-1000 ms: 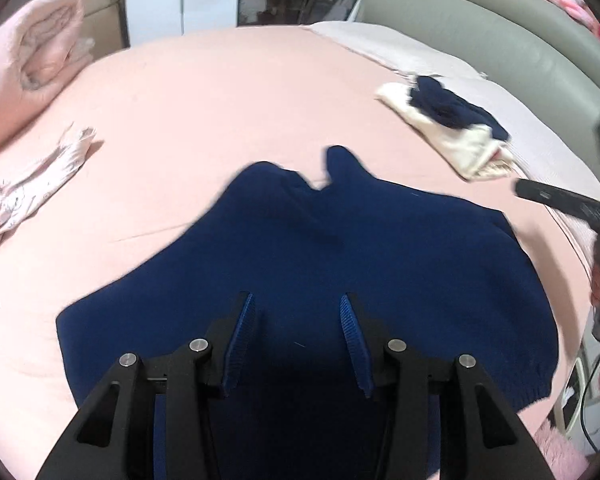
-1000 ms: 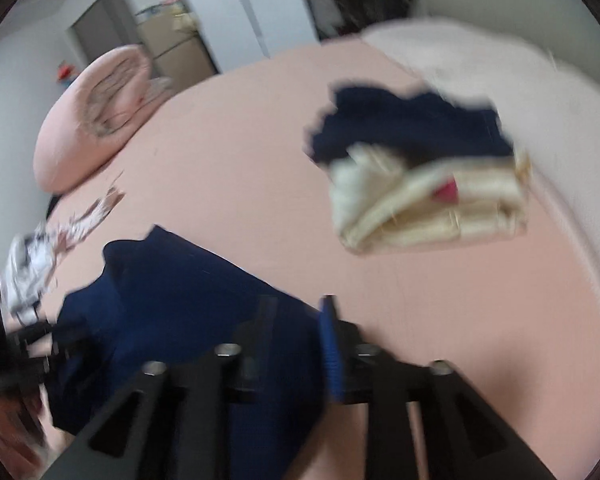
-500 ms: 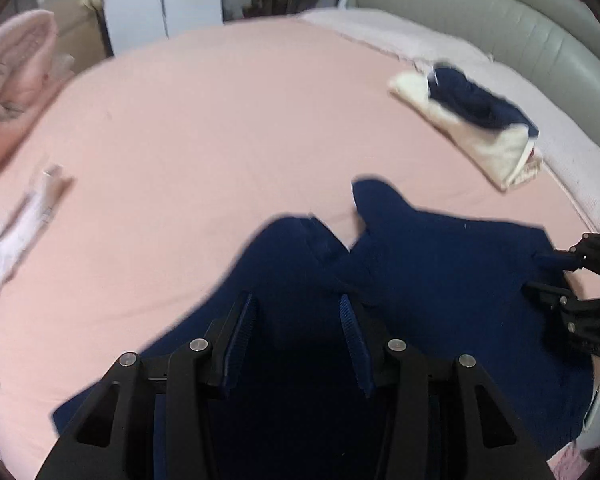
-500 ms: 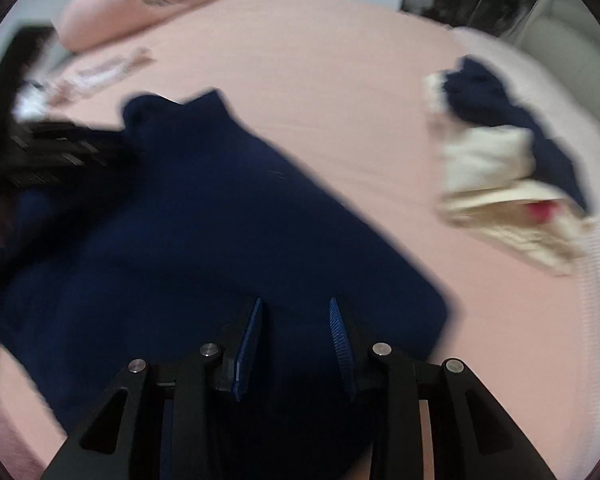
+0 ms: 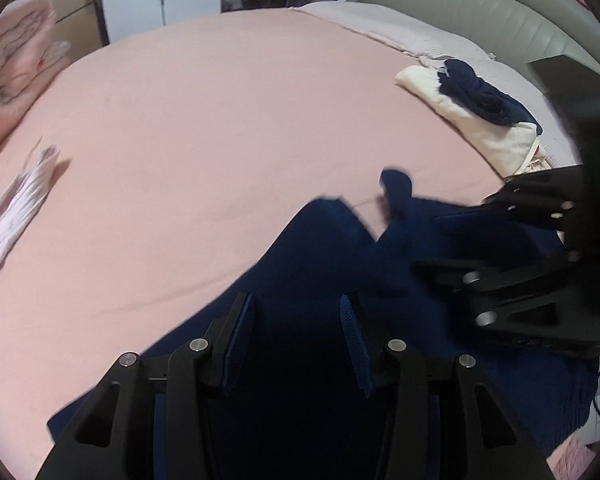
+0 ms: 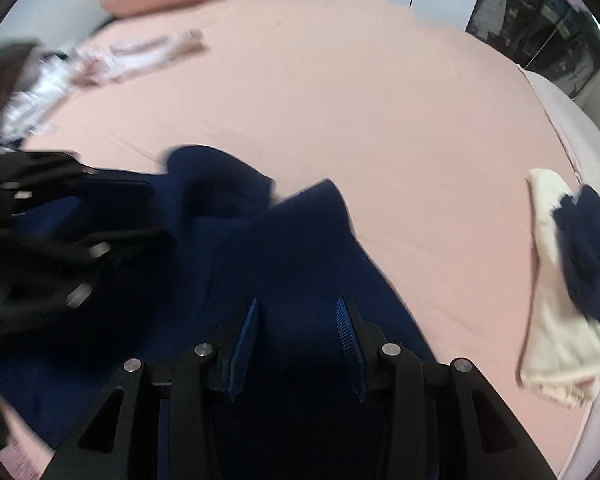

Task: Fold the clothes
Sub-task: 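Grasp the sweater hem with both grippers near each other, then lift the navy sweater hem with both grippers and pull it straight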

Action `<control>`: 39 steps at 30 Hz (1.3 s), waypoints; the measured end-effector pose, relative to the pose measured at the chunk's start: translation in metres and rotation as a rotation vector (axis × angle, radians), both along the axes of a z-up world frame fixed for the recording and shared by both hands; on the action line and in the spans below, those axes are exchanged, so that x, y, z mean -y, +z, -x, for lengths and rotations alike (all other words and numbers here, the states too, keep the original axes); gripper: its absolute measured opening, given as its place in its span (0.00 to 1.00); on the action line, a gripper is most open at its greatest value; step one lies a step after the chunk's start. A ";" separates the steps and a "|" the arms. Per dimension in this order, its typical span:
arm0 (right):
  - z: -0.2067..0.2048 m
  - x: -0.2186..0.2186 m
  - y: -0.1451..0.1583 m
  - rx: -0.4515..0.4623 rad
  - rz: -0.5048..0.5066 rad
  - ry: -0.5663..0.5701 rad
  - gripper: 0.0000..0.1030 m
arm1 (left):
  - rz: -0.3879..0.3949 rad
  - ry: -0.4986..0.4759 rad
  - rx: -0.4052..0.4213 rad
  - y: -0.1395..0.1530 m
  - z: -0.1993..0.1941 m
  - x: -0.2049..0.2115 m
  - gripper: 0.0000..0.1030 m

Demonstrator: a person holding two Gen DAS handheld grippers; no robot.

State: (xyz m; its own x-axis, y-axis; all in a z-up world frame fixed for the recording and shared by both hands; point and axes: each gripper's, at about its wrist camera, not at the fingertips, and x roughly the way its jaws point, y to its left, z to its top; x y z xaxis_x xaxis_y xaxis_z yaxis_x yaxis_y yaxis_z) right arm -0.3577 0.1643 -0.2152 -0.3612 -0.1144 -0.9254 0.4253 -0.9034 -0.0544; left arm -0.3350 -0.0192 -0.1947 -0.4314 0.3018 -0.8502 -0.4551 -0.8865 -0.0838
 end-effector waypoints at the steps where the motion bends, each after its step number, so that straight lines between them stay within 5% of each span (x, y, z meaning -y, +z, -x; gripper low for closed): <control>1: 0.004 -0.005 0.000 -0.002 0.011 -0.013 0.39 | -0.001 -0.004 -0.002 -0.001 0.004 -0.005 0.40; 5: -0.001 -0.041 0.005 -0.075 -0.084 -0.095 0.40 | -0.008 0.010 -0.018 0.000 0.018 -0.012 0.40; 9: 0.002 -0.085 0.007 -0.046 -0.039 -0.192 0.61 | -0.030 0.069 -0.046 0.008 0.029 -0.007 0.40; 13: -0.002 -0.097 0.019 -0.067 -0.102 -0.207 0.61 | -0.055 0.136 -0.083 0.029 0.008 0.029 0.40; 16: -0.004 -0.084 0.028 -0.110 -0.095 -0.178 0.62 | -0.089 0.082 -0.038 0.025 -0.006 0.040 0.40; 23: 0.016 -0.037 0.022 -0.140 -0.090 -0.022 0.63 | 0.071 0.026 -0.027 -0.003 0.014 0.000 0.43; 25: 0.028 -0.065 0.017 -0.113 -0.062 -0.079 0.71 | 0.144 0.059 -0.066 0.008 0.013 0.011 0.43; 29: 0.042 -0.108 0.042 -0.176 -0.062 -0.261 0.71 | 0.109 0.105 -0.057 0.028 -0.007 0.054 0.43; 32: 0.022 -0.127 0.057 -0.106 0.042 -0.263 0.71 | 0.076 0.109 -0.040 0.039 -0.042 0.071 0.43; 36: -0.033 -0.091 0.055 -0.033 0.125 -0.150 0.73 | 0.045 0.084 -0.024 0.035 -0.094 0.075 0.43; 39: -0.085 -0.058 0.041 0.014 0.116 -0.085 0.73 | 0.147 0.094 0.029 0.013 -0.126 0.094 0.43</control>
